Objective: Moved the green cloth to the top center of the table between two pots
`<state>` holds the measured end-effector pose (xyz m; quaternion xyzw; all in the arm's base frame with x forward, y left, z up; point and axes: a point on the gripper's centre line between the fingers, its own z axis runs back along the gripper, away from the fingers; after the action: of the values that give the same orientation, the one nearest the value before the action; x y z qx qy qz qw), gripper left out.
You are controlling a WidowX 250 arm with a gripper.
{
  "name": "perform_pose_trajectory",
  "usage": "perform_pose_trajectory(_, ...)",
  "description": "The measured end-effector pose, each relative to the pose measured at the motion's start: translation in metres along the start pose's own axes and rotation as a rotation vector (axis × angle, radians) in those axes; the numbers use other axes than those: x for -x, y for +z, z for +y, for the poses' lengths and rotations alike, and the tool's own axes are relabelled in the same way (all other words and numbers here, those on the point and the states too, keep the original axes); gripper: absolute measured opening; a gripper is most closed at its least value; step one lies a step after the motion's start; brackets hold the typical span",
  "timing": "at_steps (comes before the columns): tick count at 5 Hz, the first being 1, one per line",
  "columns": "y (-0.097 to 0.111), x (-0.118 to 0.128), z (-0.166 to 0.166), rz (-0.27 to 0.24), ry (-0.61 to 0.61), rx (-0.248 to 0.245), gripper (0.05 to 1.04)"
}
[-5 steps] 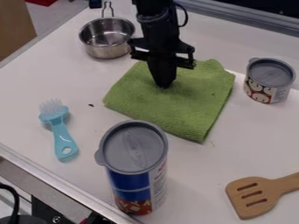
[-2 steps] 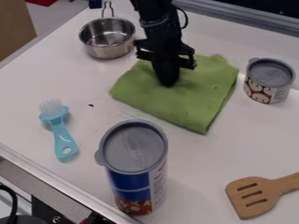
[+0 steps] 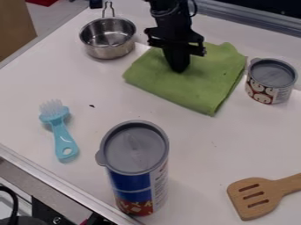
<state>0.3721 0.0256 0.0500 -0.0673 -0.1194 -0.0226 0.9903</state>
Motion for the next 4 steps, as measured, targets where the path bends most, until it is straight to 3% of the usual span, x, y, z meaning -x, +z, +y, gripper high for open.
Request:
perform_pose_trajectory(1,-0.003,-0.013,-0.001,0.003,0.012,0.005,0.052)
perform_pose_trajectory(3,-0.008,-0.044,-0.002,-0.028,-0.002,-0.035,0.052)
perform_pose_trajectory(4,-0.009,-0.048,-0.003,-0.017,-0.005,-0.023,0.052)
